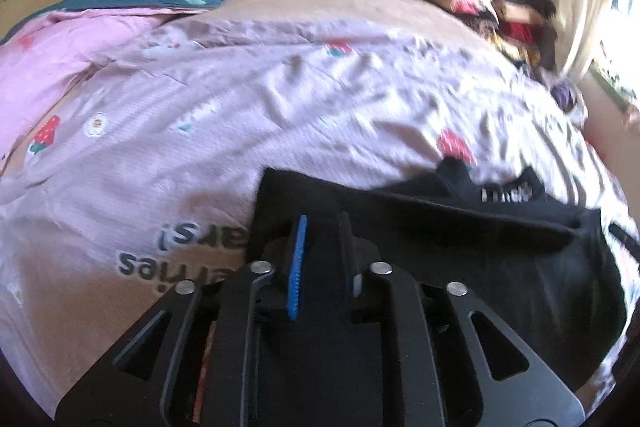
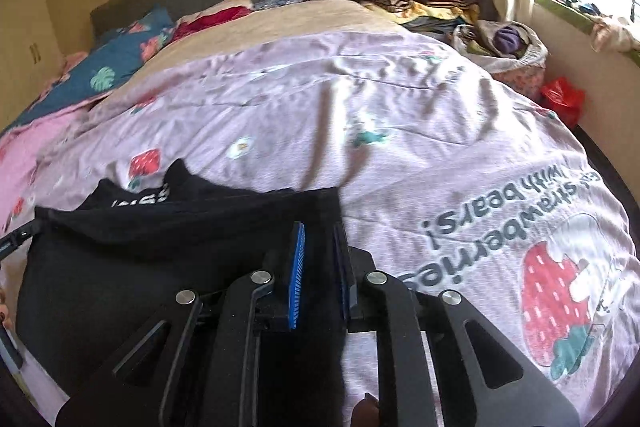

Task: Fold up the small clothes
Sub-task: 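Grasp the folded shirt edge with both tools and smooth it, then grasp the side of the folded shirt with both tools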

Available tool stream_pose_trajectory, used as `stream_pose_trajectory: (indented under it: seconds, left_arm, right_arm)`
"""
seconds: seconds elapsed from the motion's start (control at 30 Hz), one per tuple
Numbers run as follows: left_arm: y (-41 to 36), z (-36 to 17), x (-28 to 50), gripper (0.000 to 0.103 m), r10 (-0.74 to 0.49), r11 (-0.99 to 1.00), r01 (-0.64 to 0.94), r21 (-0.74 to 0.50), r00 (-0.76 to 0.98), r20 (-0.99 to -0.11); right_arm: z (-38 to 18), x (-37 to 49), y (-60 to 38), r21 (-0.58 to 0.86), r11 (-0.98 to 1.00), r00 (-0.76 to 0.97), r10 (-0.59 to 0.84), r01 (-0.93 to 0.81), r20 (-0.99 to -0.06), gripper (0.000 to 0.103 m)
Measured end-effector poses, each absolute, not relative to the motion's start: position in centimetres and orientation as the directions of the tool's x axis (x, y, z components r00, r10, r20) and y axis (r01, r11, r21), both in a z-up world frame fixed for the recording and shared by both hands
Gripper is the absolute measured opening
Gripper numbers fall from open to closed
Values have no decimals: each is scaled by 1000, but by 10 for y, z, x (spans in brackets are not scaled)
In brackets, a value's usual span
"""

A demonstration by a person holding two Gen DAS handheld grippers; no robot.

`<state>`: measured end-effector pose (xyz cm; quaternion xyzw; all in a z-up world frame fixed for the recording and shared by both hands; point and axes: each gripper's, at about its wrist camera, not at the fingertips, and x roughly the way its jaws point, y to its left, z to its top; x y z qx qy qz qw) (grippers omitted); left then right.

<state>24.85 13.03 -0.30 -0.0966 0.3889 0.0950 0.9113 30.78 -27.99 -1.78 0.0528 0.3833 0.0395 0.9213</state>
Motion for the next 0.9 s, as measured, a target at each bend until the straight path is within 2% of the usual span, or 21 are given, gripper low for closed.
stream_pose_trajectory:
  seconds: [0.1, 0.17, 0.2, 0.27, 0.37, 0.4, 0.43, 0.47, 0.57, 0.73, 0.9]
  left_arm:
    - [146, 1, 240, 17, 108, 948, -287, -135, 692, -714]
    - [154, -2, 239, 28, 106, 942, -302, -146, 681, -724]
    - [157, -5, 239, 31, 96, 940, -304, -158, 676, -730]
    - [161, -11, 240, 52, 64, 936, -297, -188, 669, -740]
    - [158, -20, 242, 55, 38, 940, -279, -197, 660, -750]
    - [156, -23, 244, 54, 37, 941, -277, -195, 656, -754]
    - [154, -25, 244, 40, 38, 943, -274, -191, 655, -754]
    - [153, -26, 245, 17, 38, 944, -271, -187, 656, -754]
    - [154, -22, 239, 4, 23, 942, -259, -215, 687, -726]
    - [156, 4, 222, 4, 55, 941, -255, -222, 763, -644]
    - [156, 8, 225, 4, 96, 946, -271, -180, 762, -641]
  right_arm:
    - [-24, 313, -282, 118, 992, 675, 108, -31, -729, 20]
    - [-29, 316, -276, 106, 993, 656, 110, -46, -746, 47]
    - [-31, 316, -273, 97, 994, 654, 108, -53, -748, 49]
    - [-33, 317, -267, 83, 994, 650, 106, -67, -752, 49]
    - [-35, 319, -265, 78, 995, 654, 102, -66, -750, 46]
    - [-36, 319, -267, 83, 995, 657, 103, -61, -747, 41]
    - [-36, 320, -268, 94, 994, 660, 110, -60, -743, 21]
    - [-35, 320, -271, 108, 993, 667, 116, -54, -736, 7]
    - [-25, 317, -278, 149, 987, 692, 143, -52, -708, 6]
    - [3, 312, -281, 168, 984, 763, 155, -61, -628, 6]
    - [2, 321, -276, 133, 990, 772, 124, -52, -623, 6]
